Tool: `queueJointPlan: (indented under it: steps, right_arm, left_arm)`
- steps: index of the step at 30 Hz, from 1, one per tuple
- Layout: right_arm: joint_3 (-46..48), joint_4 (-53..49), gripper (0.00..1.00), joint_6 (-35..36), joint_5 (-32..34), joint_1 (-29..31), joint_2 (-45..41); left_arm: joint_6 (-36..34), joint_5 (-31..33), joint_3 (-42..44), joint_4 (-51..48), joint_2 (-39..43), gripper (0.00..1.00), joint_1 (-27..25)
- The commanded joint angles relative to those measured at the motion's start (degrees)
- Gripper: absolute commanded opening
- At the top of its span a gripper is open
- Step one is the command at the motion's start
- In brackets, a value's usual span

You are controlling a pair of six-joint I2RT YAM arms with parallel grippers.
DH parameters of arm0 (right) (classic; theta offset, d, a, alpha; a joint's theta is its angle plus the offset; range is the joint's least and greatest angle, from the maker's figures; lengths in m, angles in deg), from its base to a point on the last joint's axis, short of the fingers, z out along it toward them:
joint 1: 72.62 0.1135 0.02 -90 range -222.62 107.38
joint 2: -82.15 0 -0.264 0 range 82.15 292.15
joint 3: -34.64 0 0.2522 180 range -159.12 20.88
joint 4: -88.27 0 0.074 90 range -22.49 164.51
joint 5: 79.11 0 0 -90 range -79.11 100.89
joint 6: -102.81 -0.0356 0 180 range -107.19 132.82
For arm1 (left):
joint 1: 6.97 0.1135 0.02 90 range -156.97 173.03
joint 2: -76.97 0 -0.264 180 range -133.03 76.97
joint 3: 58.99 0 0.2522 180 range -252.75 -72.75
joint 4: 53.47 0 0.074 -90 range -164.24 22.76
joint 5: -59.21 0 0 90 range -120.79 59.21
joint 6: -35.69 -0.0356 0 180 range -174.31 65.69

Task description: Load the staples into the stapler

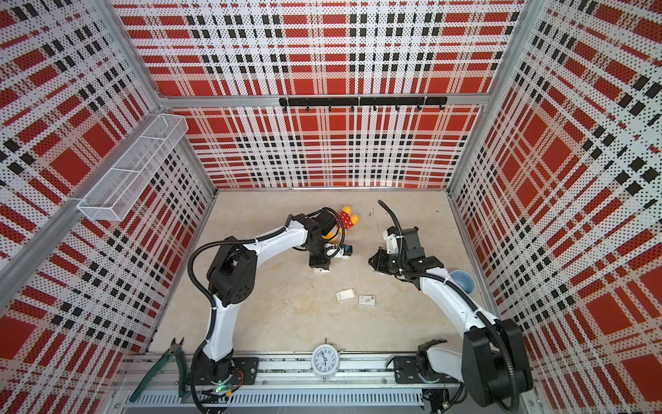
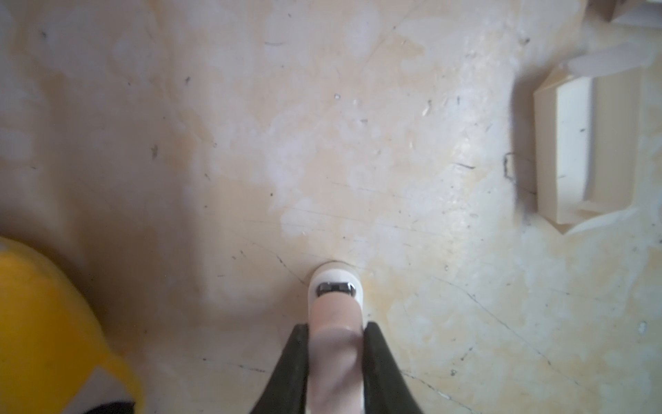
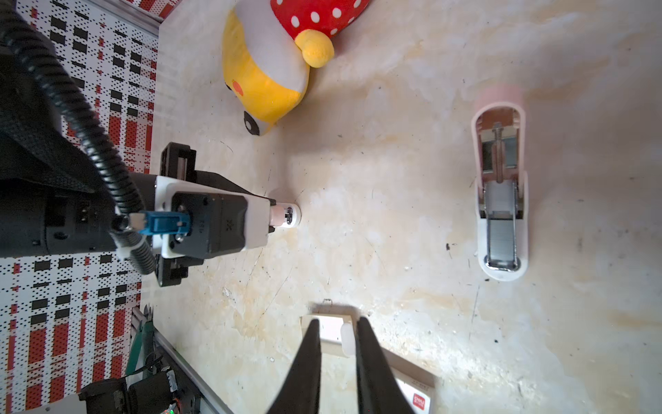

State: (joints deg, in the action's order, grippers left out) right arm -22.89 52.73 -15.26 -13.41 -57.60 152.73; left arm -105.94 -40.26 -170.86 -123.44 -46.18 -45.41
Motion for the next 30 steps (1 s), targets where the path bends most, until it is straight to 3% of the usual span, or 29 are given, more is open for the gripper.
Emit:
queueJointPlan:
  steps: [1,30]
  right_arm:
    - [1.0,2.6,0.2,0.0,-0.5,-0.2,0.0]
    - [1.9,2.5,0.19,-0.2,0.4,-0.2,-2.3]
  left_arm:
    - [-1.1,1.6,0.6,-2.9,-4.0,0.02,-1.2]
    - [-1.0,4.8,-0.1,-4.4,-6.4,0.02,-2.5]
